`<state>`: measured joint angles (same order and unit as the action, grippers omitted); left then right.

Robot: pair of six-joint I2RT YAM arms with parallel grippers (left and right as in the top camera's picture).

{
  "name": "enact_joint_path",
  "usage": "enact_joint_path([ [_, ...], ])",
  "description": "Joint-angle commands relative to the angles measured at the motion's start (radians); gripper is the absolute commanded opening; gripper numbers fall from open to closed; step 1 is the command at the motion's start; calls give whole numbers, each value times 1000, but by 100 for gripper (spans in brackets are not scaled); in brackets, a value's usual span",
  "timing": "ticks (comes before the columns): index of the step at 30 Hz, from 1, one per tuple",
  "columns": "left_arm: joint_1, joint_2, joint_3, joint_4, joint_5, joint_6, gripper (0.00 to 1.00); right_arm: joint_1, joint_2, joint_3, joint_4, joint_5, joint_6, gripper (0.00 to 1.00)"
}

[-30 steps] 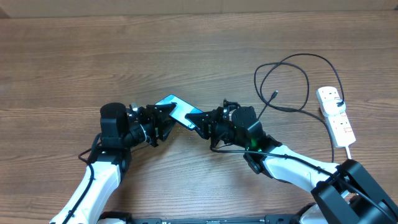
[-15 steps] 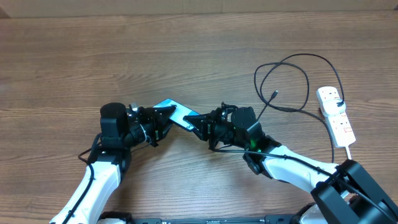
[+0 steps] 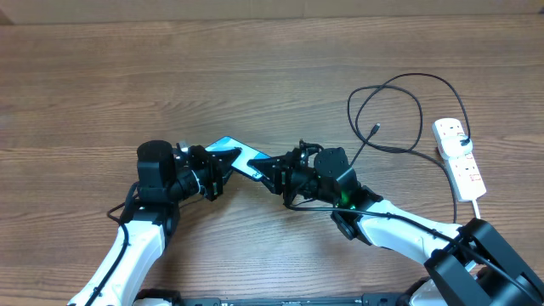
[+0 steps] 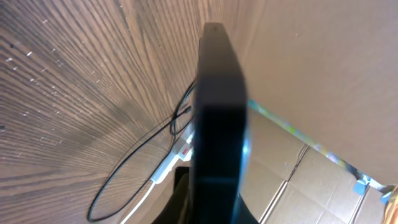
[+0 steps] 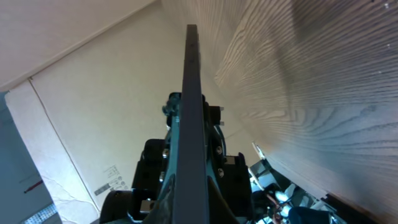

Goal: Plug charger to phone and switch on socket

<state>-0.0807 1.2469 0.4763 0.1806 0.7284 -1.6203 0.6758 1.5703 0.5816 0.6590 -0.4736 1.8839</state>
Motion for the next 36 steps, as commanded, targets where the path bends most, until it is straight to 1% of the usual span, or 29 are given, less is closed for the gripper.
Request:
enact_joint_path([
  [1,2,8,-6,5,-17,21,4,3,-8,10,13,-18,1,11],
  [4,2,8,-6,-1,-55,61,4,3,-8,10,13,-27,1,18],
  [6,2,8,-6,-5,-85,102,4,3,-8,10,13,-36,1,21],
  [8,2,8,-6,-23,-114,140,4,3,-8,10,12,-45,1,30],
  [11,2,8,-6,-62,-164,219,4,3,-8,10,1,-52,1,46],
  [13,2,8,-6,-85,-191,306,4,3,-8,10,-26,-56,1,54],
  [14,2,8,-6,-95,-199,349,4,3,-8,10,-43,-66,1,60],
  [16,2,8,-6,-137,-208,491,4,3,-8,10,-100,-82,-6,75],
  [19,2,8,-6,-193,-213,597,4,3,-8,10,-155,-82,-87,87],
  [21,2,8,-6,-233,-240,650,4,3,-8,10,-182,-69,-177,100],
  [26,2,8,-6,-321,-308,703,4,3,-8,10,-242,-6,-382,100],
  [28,2,8,-6,-337,-309,705,4,3,-8,10,-267,18,-456,100],
  [31,2,8,-6,-339,-277,708,4,3,-8,10,-311,63,-636,100],
  [32,2,8,-6,-336,-253,708,4,3,-8,10,-317,72,-702,99],
  [33,2,8,-5,-336,-226,708,4,3,-8,10,-317,74,-785,94],
  [34,2,8,-3,-336,-198,708,4,3,-8,10,-315,74,-870,92],
  [36,2,8,0,-333,-141,708,4,2,-8,10,-314,78,-995,87],
])
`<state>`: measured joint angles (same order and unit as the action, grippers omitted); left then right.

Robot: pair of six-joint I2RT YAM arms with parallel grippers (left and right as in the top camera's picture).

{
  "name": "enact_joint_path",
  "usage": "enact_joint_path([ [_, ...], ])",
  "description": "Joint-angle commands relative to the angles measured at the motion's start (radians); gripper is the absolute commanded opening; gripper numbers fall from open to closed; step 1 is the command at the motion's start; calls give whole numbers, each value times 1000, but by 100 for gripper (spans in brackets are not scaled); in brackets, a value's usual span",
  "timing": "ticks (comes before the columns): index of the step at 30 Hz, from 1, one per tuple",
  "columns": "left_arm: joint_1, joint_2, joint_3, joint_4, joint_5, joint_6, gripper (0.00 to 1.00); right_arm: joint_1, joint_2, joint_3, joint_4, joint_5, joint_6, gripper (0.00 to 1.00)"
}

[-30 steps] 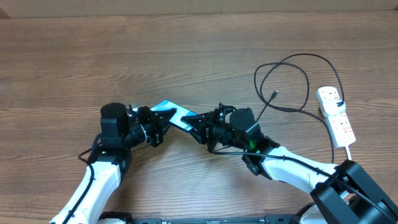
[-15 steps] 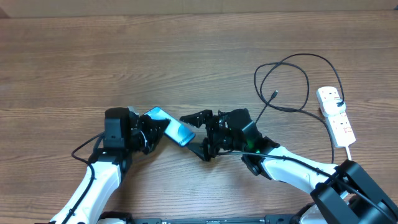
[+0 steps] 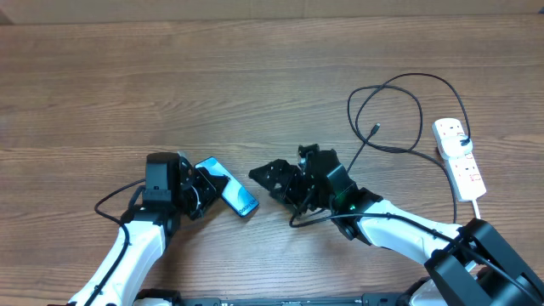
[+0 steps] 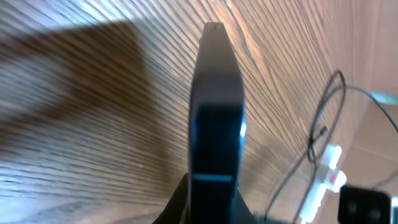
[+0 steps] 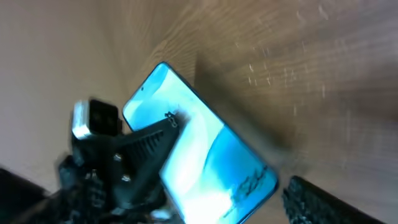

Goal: Plug charger to phone and switch on socket

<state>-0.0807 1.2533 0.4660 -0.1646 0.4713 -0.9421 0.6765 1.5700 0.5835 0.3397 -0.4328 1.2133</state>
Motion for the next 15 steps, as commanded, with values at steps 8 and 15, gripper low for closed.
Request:
enact_joint_path([
  [8,2,2,115,8,296,30,4,-77,-41,26,-76,40,-378,81],
  [15,3,23,355,-29,310,78,4,-211,-133,175,-456,48,-452,80],
])
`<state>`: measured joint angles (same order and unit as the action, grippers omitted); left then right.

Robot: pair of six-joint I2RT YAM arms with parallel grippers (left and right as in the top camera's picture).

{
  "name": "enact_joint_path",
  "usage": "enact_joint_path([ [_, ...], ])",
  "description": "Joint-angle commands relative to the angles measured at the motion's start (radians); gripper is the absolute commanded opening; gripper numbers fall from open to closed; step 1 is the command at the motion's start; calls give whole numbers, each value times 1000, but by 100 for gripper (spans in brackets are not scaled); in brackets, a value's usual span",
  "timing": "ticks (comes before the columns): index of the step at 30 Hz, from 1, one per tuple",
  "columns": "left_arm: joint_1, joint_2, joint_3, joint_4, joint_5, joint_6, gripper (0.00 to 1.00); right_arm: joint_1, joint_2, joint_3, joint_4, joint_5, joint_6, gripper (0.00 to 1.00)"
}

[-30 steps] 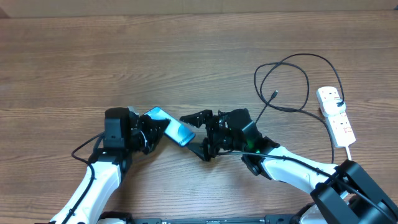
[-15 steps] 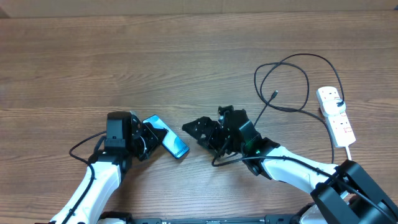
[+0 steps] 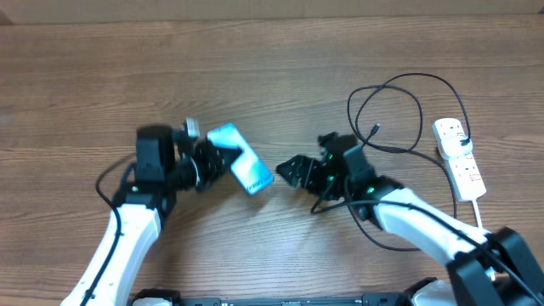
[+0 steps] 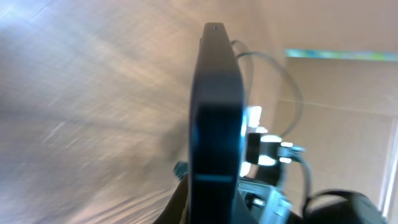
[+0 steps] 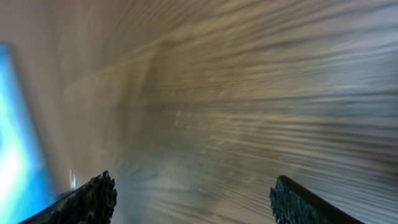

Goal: Plug charger to phone and switch on socket

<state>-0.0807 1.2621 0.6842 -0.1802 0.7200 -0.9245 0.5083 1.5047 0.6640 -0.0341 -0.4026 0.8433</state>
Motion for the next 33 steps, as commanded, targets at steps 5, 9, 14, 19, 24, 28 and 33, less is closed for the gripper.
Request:
enact_joint_path([
  [5,3,132,353,-185,61,157,4,-90,-108,235,-425,238,-93,78],
  [9,3,272,514,-324,123,235,4,-100,-108,317,-593,466,-93,77],
  [14,3,409,616,-389,241,260,4,-133,-96,325,-615,652,-92,71],
  [19,3,444,616,-397,287,275,4,-243,-42,326,-583,673,-93,63],
  [24,3,443,616,-395,298,274,4,-340,55,326,-481,616,-146,60],
  [28,3,443,616,-399,318,270,4,-352,137,326,-410,610,-170,59],
  [33,3,443,616,-399,360,271,4,-353,233,327,-309,611,-210,58],
])
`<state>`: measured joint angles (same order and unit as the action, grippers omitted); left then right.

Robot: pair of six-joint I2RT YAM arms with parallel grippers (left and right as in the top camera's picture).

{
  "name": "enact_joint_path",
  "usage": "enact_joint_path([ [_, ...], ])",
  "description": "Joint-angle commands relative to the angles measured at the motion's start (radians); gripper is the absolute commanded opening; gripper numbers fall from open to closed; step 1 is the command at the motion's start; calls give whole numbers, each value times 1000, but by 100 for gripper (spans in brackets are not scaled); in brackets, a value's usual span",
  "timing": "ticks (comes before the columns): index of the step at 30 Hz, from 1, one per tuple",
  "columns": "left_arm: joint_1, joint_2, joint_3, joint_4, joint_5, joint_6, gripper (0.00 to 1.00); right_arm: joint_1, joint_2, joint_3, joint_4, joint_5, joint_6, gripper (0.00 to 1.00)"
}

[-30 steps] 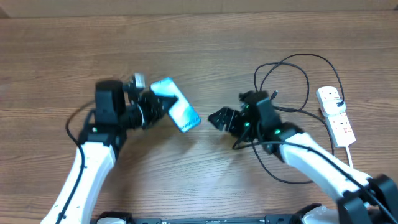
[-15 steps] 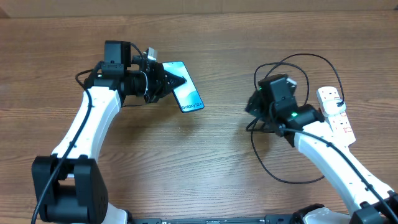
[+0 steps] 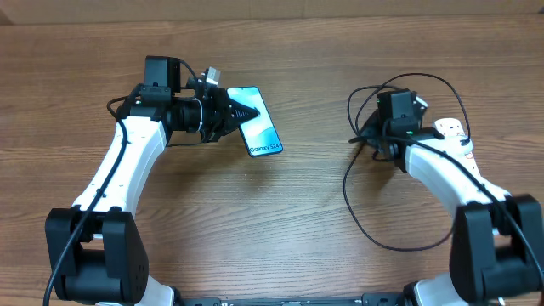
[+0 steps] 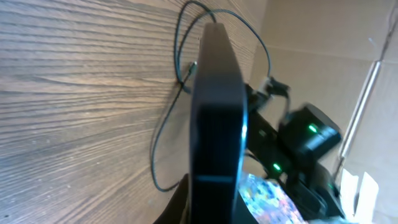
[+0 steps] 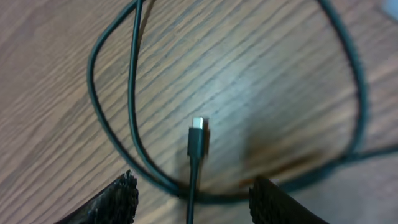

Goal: Plug charger to phone and switch on socket

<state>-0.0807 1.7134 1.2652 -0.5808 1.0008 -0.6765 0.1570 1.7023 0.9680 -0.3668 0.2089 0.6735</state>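
My left gripper (image 3: 231, 113) is shut on the phone (image 3: 260, 121), a slim handset with a lit blue screen, held at the back left of the table. In the left wrist view the phone (image 4: 216, 106) shows edge-on between the fingers. My right gripper (image 3: 376, 136) stands open over the black charger cable (image 3: 399, 89) at the right. The cable's plug end (image 5: 198, 138) lies on the wood between the open fingertips (image 5: 122, 200). The white socket strip (image 3: 460, 157) lies at the far right edge.
The black cable loops over the wooden table (image 3: 280, 221) from the socket strip toward the front right. A cardboard wall (image 3: 272, 8) runs along the back edge.
The left gripper has moved with the phone from the middle left to the back left. The right gripper has moved from the table's middle to above the cable's plug end.
Both grippers first held the phone between them near the front middle. Then the right gripper was open and apart from it, the phone staying in the left gripper. The arms then stood farther apart, and now the left holds the phone at the back while the right hangs over the plug.
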Motion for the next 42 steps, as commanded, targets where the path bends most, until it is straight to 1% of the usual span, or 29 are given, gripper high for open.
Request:
enact_joint_path([
  [1,3,-8,35,2,79,23,4,-1,52,23,37,0,-43,58],
  [7,3,-8,35,2,63,23,4,0,116,23,67,-5,-42,50],
  [15,2,-8,35,2,38,23,4,0,123,22,71,-23,-43,46],
  [19,3,-8,35,2,39,23,4,0,144,21,72,-32,-43,42],
  [22,3,-8,35,2,38,23,4,0,160,21,64,-75,-43,37],
  [23,3,-8,35,2,38,23,4,0,162,20,54,-80,-42,34],
  [29,2,-8,35,2,35,23,4,0,162,20,26,-80,-42,21],
  [31,2,-8,35,2,35,23,4,0,162,20,19,-87,-42,19],
  [33,2,-8,35,2,35,23,4,0,162,20,18,-99,-43,16],
  [38,3,-8,35,2,35,23,4,0,162,20,53,-135,-44,4],
  [42,3,-8,35,2,36,23,4,0,161,23,72,-137,-85,4],
])
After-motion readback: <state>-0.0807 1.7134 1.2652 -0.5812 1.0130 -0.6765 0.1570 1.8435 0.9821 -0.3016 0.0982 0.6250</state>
